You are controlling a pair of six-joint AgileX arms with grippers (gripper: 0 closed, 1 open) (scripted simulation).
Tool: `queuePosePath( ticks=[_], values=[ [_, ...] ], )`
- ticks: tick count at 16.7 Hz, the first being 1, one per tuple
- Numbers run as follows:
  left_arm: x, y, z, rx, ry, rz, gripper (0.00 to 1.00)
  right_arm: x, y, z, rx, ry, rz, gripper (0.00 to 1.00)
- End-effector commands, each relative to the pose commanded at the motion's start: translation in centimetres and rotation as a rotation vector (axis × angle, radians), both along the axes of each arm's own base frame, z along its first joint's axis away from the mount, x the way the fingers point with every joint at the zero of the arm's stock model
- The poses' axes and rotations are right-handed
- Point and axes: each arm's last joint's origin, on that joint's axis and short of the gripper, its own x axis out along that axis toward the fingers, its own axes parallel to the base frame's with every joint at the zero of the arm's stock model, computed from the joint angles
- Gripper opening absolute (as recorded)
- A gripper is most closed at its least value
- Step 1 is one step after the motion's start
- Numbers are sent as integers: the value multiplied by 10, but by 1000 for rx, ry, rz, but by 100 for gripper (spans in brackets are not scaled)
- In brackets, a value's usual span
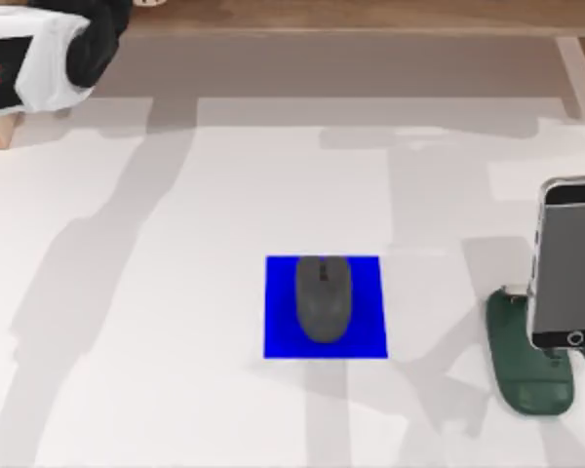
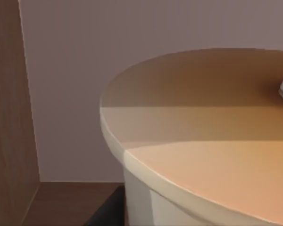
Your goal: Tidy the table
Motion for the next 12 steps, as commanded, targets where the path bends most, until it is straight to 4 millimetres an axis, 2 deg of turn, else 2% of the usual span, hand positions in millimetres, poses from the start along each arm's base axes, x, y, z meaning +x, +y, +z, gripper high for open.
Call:
queuePosePath(
  ticks=[6, 12],
  values=[
    [0, 0, 0, 0, 0, 0, 98, 0, 0, 0, 0, 0, 0, 100],
    [0, 0, 0, 0, 0, 0, 100, 0, 0, 0, 0, 0, 0, 100]
  ],
)
